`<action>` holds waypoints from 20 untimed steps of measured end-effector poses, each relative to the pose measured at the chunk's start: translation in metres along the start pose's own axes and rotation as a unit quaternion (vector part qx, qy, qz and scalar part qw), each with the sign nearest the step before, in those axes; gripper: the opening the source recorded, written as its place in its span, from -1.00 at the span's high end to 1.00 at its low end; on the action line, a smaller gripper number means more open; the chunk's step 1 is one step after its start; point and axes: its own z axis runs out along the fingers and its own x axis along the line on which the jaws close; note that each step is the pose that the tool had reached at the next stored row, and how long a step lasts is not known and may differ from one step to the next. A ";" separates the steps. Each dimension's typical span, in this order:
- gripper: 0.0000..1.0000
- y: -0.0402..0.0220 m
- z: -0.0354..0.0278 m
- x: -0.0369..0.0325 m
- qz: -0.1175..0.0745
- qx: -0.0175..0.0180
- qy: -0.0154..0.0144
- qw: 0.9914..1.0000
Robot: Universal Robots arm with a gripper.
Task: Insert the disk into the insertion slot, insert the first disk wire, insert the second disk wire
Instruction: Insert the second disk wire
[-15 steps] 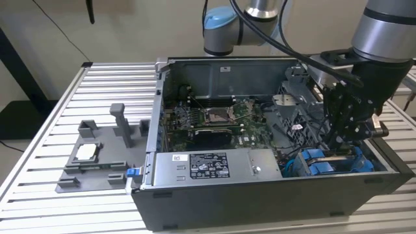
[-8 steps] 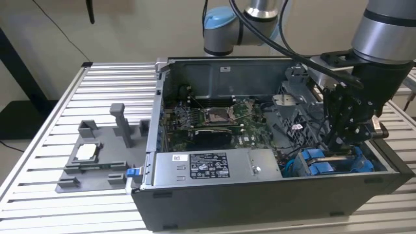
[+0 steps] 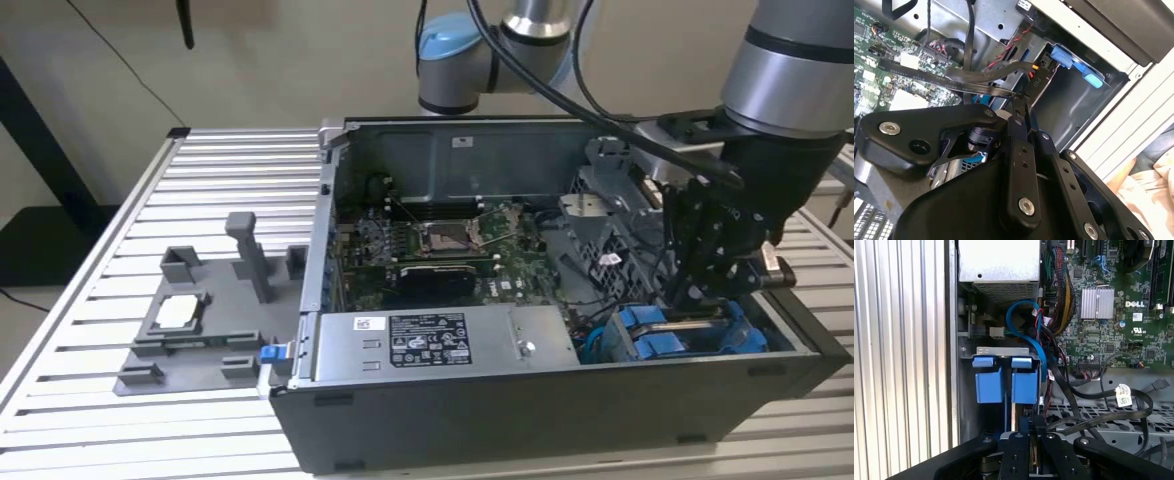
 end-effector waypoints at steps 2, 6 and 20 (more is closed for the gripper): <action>0.69 0.0000 0.0016 0.0001 0.000 0.000 0.000 1.000; 0.69 0.0001 0.0031 0.0002 0.001 0.000 0.000 1.000; 0.53 -0.0005 -0.0091 0.0015 0.001 -0.005 -0.001 1.000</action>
